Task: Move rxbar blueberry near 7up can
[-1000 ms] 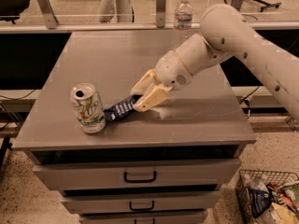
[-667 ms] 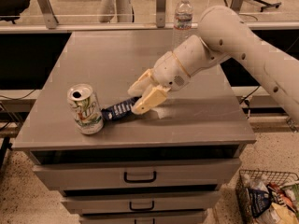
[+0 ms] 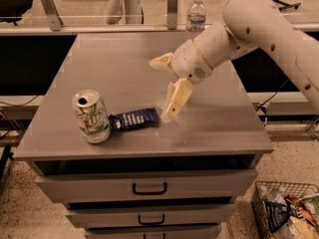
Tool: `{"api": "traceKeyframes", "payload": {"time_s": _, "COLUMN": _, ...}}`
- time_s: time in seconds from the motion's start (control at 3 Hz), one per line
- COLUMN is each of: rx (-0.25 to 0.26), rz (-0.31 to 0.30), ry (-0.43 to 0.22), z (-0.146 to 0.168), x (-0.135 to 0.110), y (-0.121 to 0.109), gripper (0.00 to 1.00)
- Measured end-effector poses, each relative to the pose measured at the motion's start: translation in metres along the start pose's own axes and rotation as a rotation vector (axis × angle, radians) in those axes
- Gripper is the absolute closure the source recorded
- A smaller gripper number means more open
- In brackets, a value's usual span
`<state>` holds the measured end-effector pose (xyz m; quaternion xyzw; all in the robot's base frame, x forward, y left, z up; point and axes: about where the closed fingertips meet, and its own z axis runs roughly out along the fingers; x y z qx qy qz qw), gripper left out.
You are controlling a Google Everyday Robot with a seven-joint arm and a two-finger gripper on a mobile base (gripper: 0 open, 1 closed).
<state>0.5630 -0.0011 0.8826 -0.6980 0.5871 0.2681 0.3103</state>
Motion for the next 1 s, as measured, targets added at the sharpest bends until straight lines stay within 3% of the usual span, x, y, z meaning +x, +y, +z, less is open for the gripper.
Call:
{"api": "traceKeyframes", "payload": {"time_s": 0.33, "rx": 0.153, "rz": -0.016, "ry": -0.027, "z": -0.068, "x": 0.001, "y": -0.031, "gripper": 0.00}}
{"api": "traceKeyframes", "payload": {"time_s": 0.67, "rx": 0.207, "rz": -0.036, "ry": -0.043, "z": -0.091, "x": -0.010, "y": -0.042, "gripper": 0.00}}
{"api": "traceKeyframes", "payload": {"time_s": 1.0, "rx": 0.207, "rz": -0.036, "ry": -0.043, "z": -0.091, "x": -0.010, "y": -0.042, "gripper": 0.00}}
